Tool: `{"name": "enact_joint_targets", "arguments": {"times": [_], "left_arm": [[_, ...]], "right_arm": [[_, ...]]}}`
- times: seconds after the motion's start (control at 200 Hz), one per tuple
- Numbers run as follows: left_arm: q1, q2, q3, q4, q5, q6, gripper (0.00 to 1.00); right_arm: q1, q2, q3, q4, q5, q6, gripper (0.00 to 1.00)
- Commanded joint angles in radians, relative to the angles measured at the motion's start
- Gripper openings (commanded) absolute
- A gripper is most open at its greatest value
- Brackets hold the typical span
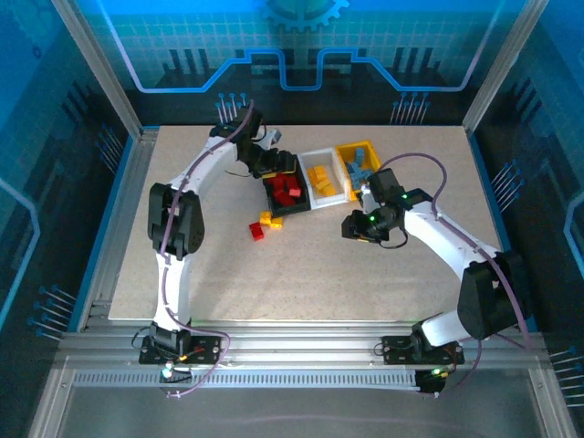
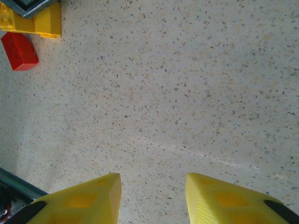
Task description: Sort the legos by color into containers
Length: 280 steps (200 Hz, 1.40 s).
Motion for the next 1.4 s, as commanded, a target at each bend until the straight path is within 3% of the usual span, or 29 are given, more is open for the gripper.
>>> {"name": "enact_joint_targets", "arguments": {"times": [0.0,0.03,0.235,0.47,0.665,0.83,1.031,1.396], "left_arm": [[-0.008,-0.024,0.029,-0.036,-0.02,0.0,0.92],[-0.008,-0.032,0.028,-0.039,-0.022,0.002,0.99],[-0.008,-0.135,-0.017,-0.03,-0.057,-0.002,0.99],[-0.006,-0.403,-0.318,0.091,-0.149,-0.078,0.99],[0.002,-0.513,-0.439,-0.026,-0.181,-0.173,0.99],[0.005,-0.63,-0.633,0.021,-0.191,-0.249,0.99],[0.008,-0.624,-0.793,0.052,-0.134,-0.331,0.99],[-0.019,-0.547,-0.844,0.023,-0.224,-0.321,0.99]], "right_arm": [[-0.019,-0.025,-0.006,-0.015,-0.016,-0.018,0.43],[-0.02,-0.024,-0.006,-0.012,-0.019,-0.02,0.43],[-0.023,-0.002,0.014,-0.004,-0.033,-0.027,0.43],[-0.024,0.027,0.049,0.007,-0.051,-0.03,0.43],[-0.021,0.058,0.064,0.021,-0.074,-0.029,0.42],[-0.017,0.076,0.068,0.029,-0.081,-0.027,0.43],[-0.009,0.079,0.071,0.027,-0.083,-0.028,0.43],[-0.008,0.053,0.048,0.007,-0.072,-0.04,0.43]]}}
